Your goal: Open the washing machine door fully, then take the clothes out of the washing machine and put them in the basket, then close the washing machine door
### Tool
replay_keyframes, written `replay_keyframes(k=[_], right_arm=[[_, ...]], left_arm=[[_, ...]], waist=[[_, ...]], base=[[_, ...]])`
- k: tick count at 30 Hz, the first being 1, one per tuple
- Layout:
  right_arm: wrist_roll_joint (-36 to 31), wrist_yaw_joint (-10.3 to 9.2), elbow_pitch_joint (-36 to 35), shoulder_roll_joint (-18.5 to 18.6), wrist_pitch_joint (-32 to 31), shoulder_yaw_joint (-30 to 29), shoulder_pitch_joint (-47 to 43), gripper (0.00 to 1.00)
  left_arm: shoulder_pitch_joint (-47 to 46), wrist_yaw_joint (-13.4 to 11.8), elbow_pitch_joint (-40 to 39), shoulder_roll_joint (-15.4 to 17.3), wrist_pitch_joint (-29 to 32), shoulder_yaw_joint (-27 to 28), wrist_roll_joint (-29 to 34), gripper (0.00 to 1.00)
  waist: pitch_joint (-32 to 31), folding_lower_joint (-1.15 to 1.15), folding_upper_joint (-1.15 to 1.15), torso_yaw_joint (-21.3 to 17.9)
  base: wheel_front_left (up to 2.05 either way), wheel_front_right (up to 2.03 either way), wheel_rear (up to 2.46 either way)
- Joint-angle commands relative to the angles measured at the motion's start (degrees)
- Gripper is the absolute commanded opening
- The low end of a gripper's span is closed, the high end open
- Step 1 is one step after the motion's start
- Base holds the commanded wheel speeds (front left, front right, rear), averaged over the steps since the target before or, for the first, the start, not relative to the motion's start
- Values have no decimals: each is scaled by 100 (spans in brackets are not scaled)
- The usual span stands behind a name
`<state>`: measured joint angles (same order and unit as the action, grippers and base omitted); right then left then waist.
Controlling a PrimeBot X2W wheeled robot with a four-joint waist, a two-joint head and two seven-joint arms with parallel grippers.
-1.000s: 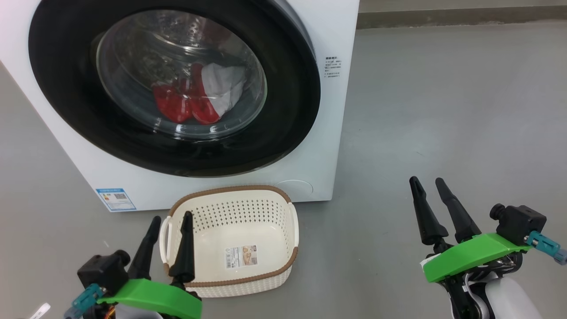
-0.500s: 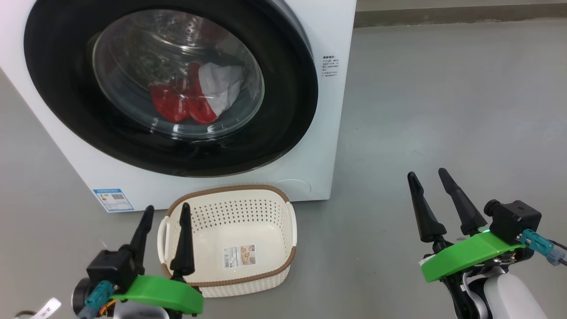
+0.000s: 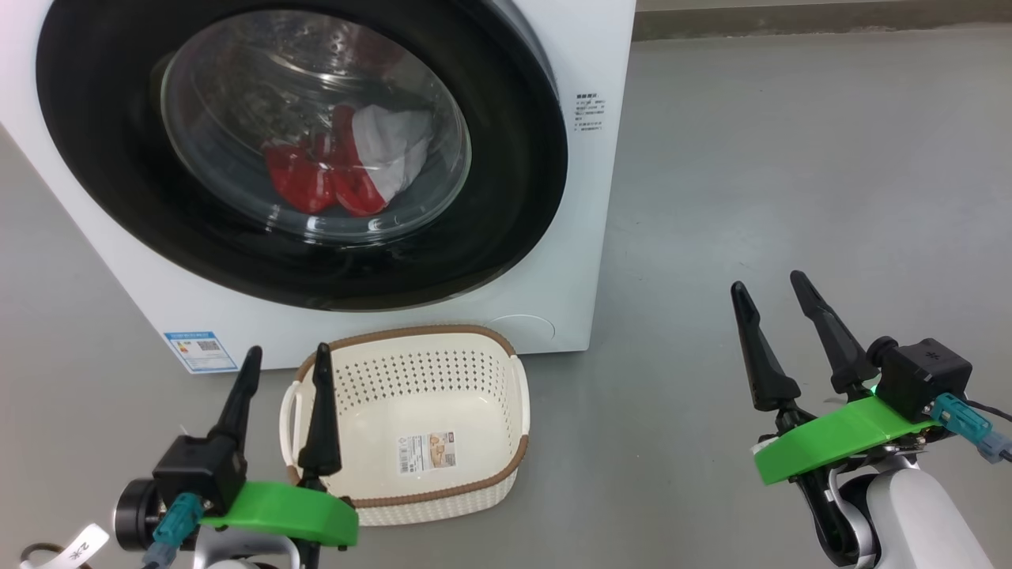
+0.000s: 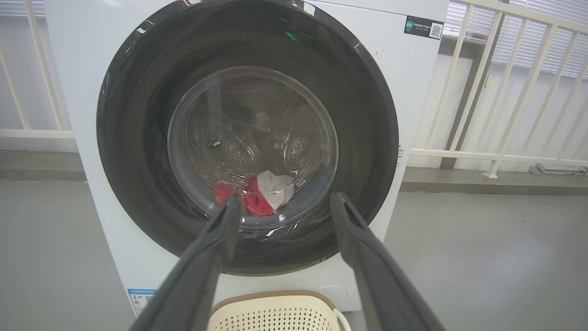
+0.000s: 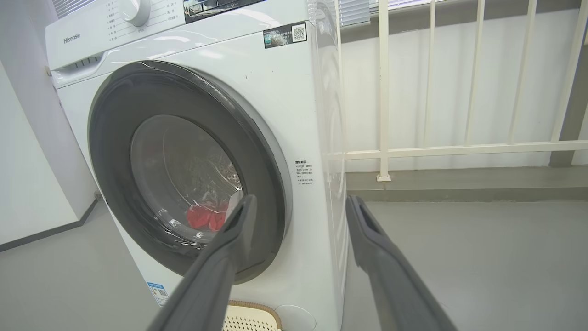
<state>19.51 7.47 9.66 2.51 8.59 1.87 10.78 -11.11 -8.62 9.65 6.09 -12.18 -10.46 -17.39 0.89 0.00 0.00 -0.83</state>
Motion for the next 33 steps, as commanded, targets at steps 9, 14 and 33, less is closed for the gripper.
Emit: replay_keyframes(k=[9,14,33], right_arm=[[-42,2,-158,37,14,92,211,100],[-30,2,-177,37,12,106,216,100],[105,2,-216,37,80,69,392,100]], left_arm=[[-197,-37,-210,125,63,159,-59,100],[-176,-41,-251,128,95,140,-99,100],[-283,19,-445,152,79,-18,-146,100]], waist=[[7,0,0,8],[40,0,0,5],[545,0,0,149]], base=[[0,0,0],[0,0,0],[0,0,0]])
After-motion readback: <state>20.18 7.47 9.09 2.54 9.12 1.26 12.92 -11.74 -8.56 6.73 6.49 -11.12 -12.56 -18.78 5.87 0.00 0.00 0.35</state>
